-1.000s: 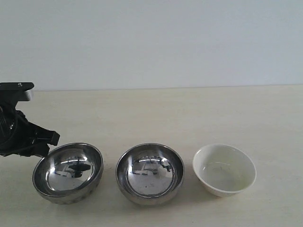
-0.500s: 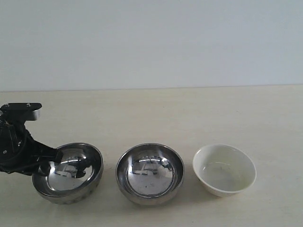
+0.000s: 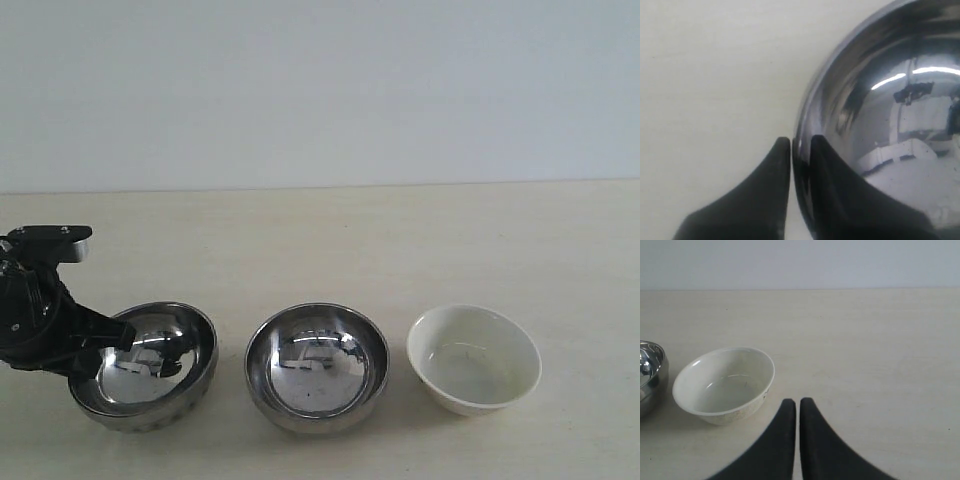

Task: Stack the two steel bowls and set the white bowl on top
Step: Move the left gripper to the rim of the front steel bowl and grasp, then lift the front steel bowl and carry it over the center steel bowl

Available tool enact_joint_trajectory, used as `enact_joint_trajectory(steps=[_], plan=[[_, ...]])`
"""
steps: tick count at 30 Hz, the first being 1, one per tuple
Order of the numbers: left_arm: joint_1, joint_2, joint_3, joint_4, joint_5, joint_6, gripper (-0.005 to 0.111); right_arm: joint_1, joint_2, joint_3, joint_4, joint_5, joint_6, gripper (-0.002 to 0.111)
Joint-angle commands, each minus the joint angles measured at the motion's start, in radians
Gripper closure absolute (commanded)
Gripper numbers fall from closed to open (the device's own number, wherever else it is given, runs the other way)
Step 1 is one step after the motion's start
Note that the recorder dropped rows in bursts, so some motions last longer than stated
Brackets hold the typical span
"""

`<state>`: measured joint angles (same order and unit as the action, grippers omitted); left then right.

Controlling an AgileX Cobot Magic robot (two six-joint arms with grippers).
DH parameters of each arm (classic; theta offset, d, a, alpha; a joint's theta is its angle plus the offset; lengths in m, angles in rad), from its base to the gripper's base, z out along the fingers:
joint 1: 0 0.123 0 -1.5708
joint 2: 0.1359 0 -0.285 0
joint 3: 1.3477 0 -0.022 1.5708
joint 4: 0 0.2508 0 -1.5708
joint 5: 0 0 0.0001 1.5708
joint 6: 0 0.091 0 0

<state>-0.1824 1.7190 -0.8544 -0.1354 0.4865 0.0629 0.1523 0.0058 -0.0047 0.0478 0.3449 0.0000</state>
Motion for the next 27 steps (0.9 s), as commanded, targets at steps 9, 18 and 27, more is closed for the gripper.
enact_joint_trajectory(steps=[9,18,27], plan=[[0.003,-0.006,-0.041,-0.006,0.061,-0.012,0.103,-0.004,-0.006,0.005,-0.006,-0.003,0.0,0.108],[-0.003,-0.087,-0.134,-0.049,0.185,-0.012,0.103,-0.004,-0.006,0.005,-0.006,-0.003,0.0,0.108],[-0.029,-0.106,-0.183,-0.324,0.193,0.176,0.103,-0.004,-0.006,0.005,-0.006,-0.003,0.0,0.108]])
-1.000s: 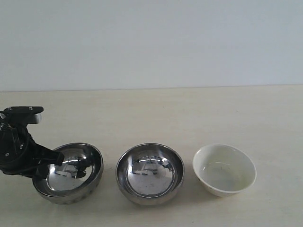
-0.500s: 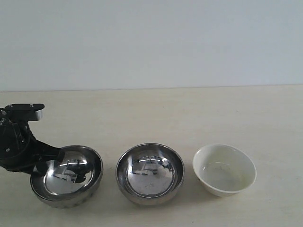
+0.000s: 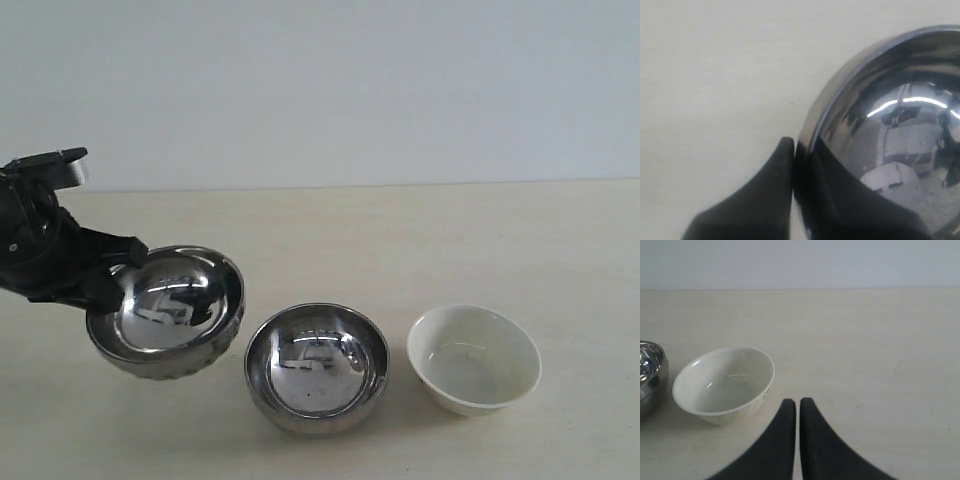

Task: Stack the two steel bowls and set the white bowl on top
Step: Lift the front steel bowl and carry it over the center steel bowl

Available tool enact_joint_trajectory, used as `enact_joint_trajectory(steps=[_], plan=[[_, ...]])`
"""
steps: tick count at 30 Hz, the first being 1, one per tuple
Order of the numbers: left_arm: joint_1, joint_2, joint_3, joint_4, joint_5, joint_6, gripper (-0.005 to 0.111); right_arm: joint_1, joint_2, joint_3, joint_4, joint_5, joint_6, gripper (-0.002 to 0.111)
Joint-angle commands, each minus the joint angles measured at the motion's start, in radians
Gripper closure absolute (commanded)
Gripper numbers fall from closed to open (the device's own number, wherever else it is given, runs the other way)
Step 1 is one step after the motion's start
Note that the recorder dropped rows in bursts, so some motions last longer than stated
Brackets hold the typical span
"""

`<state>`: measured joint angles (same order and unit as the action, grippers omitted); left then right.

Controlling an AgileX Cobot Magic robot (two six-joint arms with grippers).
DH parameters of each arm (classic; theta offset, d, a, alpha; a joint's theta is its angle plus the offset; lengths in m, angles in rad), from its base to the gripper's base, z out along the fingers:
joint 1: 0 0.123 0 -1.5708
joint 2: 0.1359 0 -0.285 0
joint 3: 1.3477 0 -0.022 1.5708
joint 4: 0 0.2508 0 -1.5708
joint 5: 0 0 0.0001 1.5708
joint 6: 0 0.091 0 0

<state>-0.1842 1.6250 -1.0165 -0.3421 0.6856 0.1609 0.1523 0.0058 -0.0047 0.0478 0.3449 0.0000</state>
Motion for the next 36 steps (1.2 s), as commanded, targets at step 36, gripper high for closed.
enact_joint_trajectory(steps=[36], plan=[[-0.239,0.135,-0.105,-0.193,-0.127,0.012,0.103,-0.004,-0.006,0.005,-0.006,-0.003,0.0,0.108]])
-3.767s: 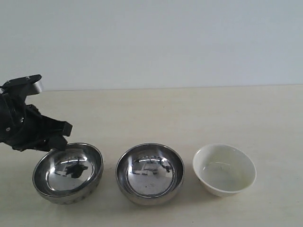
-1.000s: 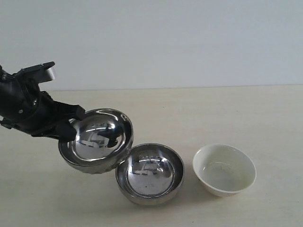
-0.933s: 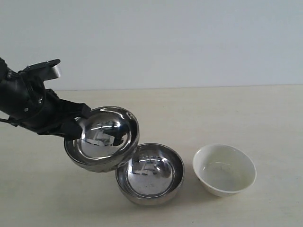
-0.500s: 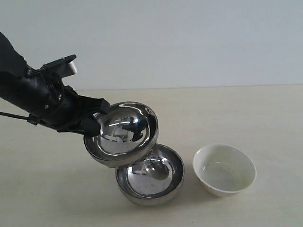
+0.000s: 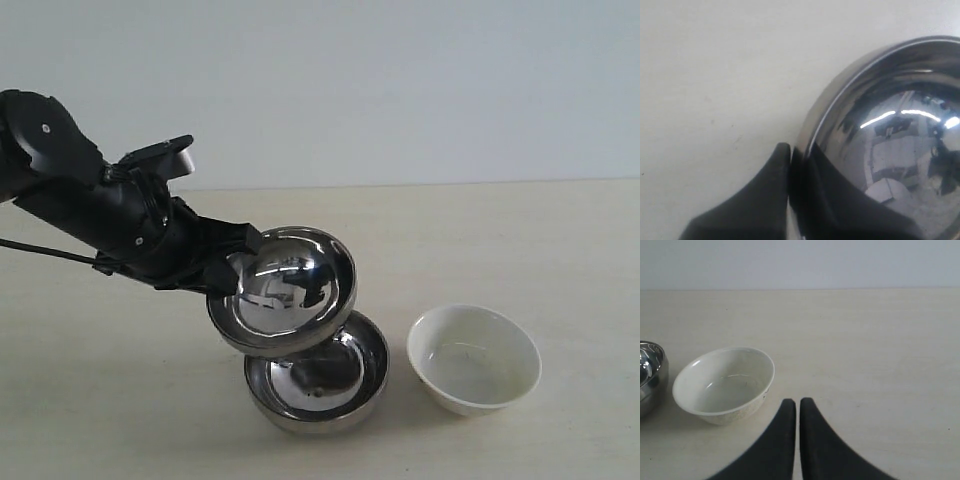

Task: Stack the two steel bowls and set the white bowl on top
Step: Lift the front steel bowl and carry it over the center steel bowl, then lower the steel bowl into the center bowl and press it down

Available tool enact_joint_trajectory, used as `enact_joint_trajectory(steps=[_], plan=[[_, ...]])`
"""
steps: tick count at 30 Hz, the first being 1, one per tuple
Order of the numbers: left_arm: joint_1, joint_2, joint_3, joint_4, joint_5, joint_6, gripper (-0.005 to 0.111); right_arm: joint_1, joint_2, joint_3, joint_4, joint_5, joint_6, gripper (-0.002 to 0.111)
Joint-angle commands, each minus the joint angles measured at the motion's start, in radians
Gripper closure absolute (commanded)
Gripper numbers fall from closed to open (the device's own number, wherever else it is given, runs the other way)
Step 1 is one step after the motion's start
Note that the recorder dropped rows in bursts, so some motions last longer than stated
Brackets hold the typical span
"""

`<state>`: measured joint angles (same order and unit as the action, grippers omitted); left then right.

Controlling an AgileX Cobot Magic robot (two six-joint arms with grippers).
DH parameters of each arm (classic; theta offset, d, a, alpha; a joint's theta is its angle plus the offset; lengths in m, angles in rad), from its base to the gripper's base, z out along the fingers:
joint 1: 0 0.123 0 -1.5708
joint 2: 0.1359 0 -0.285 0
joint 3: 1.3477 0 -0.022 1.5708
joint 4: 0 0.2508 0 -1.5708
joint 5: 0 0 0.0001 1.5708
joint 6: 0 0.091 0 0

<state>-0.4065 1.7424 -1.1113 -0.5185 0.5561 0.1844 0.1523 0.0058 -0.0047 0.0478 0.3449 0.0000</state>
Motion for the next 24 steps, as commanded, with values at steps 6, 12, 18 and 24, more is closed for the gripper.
enact_joint_trajectory(steps=[6,12,18,24], plan=[[-0.06,0.052,-0.011,-0.015,-0.018,-0.012,0.103,-0.004,-0.006,0.005,-0.006,-0.003,0.0,0.108],[-0.06,0.055,-0.011,-0.015,-0.009,-0.012,0.103,-0.004,-0.006,0.005,-0.006,-0.003,0.0,0.108],[-0.06,0.066,-0.011,0.028,-0.003,-0.012,0.103,-0.004,-0.006,0.005,-0.006,-0.003,0.0,0.108],[-0.06,0.087,-0.011,0.032,-0.003,-0.009,0.103,-0.004,-0.006,0.005,-0.006,-0.003,0.0,0.108]])
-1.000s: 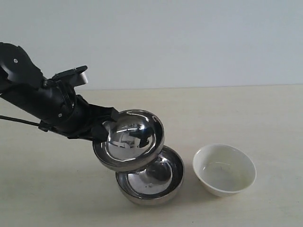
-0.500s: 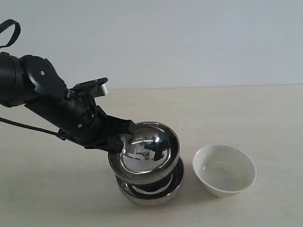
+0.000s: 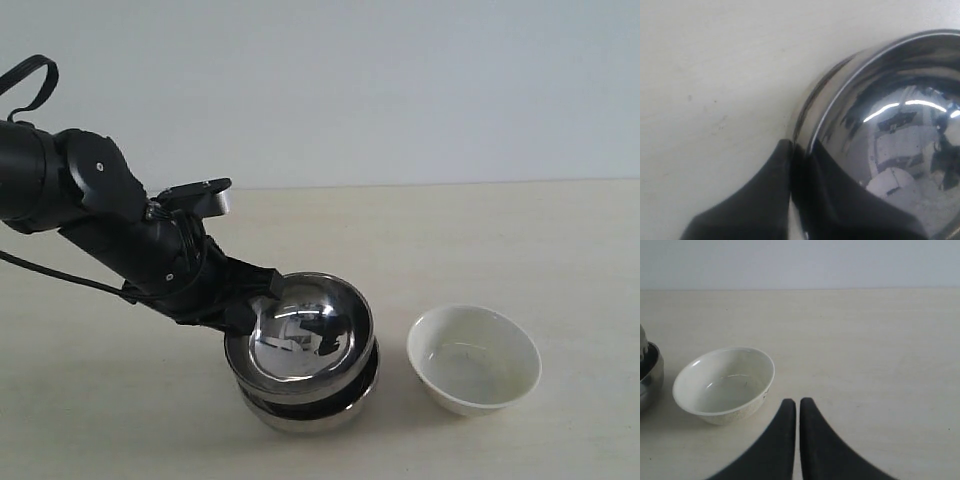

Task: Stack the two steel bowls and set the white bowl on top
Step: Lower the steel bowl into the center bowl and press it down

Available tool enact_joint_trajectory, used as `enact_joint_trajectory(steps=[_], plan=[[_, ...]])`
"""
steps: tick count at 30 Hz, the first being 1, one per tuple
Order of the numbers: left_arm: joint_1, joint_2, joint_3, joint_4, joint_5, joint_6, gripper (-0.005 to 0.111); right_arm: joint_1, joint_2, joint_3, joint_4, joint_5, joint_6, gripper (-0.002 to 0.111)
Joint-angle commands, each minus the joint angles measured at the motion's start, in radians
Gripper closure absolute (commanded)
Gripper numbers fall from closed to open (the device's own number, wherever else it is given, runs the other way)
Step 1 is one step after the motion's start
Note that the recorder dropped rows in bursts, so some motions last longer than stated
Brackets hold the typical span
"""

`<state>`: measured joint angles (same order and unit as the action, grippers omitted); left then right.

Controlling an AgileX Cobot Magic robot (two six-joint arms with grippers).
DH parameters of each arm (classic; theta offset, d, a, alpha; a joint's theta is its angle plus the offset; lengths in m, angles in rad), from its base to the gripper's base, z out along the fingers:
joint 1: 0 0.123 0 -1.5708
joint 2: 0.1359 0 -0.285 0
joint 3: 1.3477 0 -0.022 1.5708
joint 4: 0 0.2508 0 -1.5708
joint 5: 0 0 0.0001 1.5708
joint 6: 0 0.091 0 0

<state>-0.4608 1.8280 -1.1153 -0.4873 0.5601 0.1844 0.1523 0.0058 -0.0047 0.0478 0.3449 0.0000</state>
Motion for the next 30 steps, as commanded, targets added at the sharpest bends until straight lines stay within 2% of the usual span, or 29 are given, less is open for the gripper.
enact_joint_trajectory(steps=[1,14,15,19,21,30], plan=[[-0.006,0.001,-0.007,0.001,-0.009,-0.009,0.103,-0.004,-0.006,0.005,-0.006,-0.003,0.0,0.108],[-0.006,0.001,-0.007,0.012,-0.014,0.003,0.103,-0.004,-0.006,0.005,-0.006,-0.003,0.0,0.108],[-0.006,0.001,-0.007,0.012,-0.014,0.003,0.101,-0.004,-0.006,0.005,-0.006,-0.003,0.0,0.108],[-0.006,0.001,-0.007,0.012,-0.017,0.006,0.076,-0.004,-0.006,0.005,-0.006,-0.003,0.0,0.108],[-0.006,0.001,-0.007,0.012,-0.017,0.006,0.068,-0.004,-0.006,0.005,-0.006,-0.003,0.0,0.108],[-0.006,-0.001,-0.032,0.012,0.021,0.006,0.069,-0.004,-0.006,0.005,-0.006,-0.003,0.0,0.108]])
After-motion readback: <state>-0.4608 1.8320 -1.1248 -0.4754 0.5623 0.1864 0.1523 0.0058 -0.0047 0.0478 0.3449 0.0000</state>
